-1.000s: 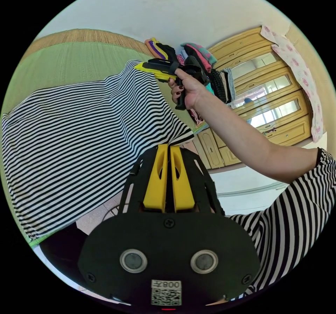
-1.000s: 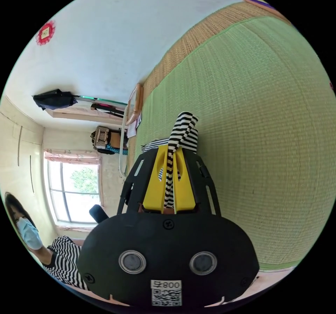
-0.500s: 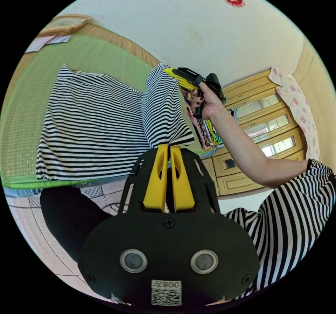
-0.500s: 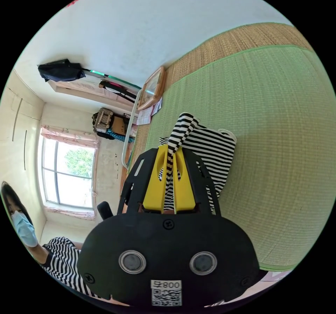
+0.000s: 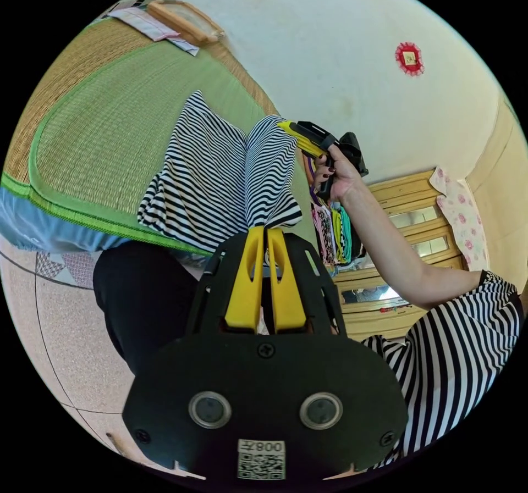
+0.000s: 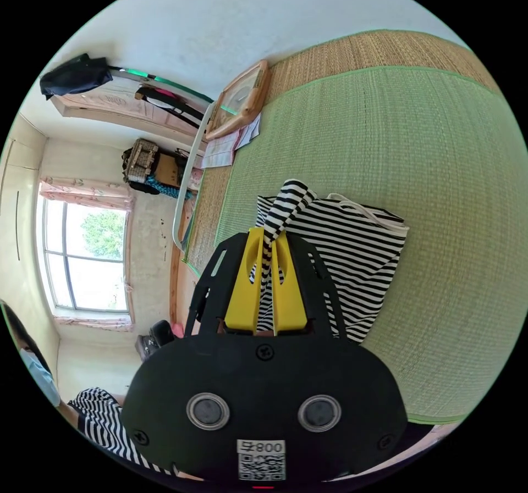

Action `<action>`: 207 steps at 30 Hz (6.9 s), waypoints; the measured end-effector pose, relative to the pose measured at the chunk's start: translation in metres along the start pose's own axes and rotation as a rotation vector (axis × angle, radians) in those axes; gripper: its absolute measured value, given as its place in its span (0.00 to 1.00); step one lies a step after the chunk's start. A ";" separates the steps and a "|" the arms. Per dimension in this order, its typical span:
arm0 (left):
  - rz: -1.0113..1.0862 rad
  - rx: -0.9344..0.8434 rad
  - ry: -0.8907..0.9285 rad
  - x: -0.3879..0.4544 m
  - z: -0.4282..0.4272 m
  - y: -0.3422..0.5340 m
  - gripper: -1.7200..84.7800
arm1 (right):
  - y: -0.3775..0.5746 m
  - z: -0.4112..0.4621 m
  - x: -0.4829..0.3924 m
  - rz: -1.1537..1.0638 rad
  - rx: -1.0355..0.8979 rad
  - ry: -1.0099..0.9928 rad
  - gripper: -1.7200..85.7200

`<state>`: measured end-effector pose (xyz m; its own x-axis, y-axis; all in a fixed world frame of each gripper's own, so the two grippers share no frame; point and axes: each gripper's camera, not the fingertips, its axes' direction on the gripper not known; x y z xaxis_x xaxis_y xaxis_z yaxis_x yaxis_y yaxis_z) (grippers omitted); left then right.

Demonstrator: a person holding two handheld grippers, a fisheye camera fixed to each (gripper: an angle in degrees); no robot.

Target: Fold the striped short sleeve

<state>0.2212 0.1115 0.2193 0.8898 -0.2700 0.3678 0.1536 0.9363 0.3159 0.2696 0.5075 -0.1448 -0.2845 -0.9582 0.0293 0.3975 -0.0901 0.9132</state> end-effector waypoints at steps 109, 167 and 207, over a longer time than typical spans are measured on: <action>-0.006 -0.049 -0.235 -0.232 0.043 -0.033 0.05 | -0.068 -0.084 -0.310 -0.233 -0.310 0.108 0.02; 0.021 -0.195 -0.504 -0.059 -0.018 -0.071 0.02 | 0.292 0.002 -0.188 -0.182 -0.362 0.208 0.02; -0.172 -0.431 -0.014 0.016 0.158 -0.092 0.05 | 0.464 0.089 -0.003 0.156 -0.147 -0.201 0.11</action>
<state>0.1529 -0.0140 0.3347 0.8301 -0.4301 0.3550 0.4660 0.8846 -0.0181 0.3776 0.4928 0.3147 -0.3719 -0.8917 0.2579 0.5678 0.0013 0.8232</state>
